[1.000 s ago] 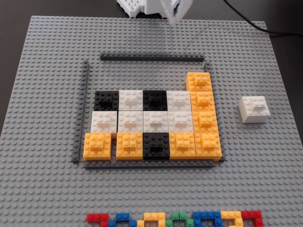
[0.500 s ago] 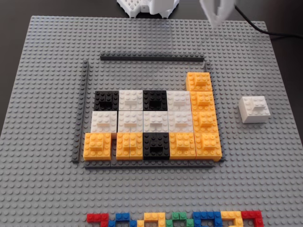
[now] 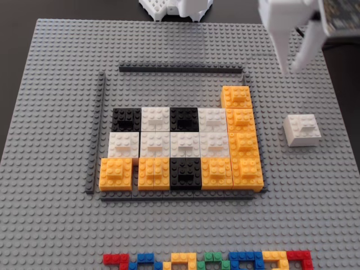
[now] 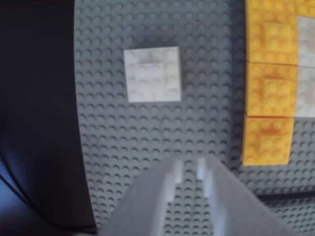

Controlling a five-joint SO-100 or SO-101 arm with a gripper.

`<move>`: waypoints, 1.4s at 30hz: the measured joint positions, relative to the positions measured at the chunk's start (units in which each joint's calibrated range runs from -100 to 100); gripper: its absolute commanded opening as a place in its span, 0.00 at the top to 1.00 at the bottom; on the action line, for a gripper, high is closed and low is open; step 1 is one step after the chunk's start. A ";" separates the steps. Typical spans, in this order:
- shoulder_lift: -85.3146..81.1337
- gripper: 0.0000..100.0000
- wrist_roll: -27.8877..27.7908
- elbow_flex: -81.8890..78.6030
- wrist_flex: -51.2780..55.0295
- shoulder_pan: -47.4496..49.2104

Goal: Grab the cube and place it into the grid

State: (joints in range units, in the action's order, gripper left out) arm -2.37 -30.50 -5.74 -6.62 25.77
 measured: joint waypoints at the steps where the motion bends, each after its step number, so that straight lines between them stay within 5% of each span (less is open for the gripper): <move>1: 1.78 0.94 0.00 1.68 0.20 0.36; 12: 15.69 0.76 0.39 15.89 1.61 1.97; 42: 24.34 0.77 0.34 18.18 -1.07 -0.07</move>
State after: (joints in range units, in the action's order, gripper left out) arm 21.97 -30.16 12.44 -7.69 25.70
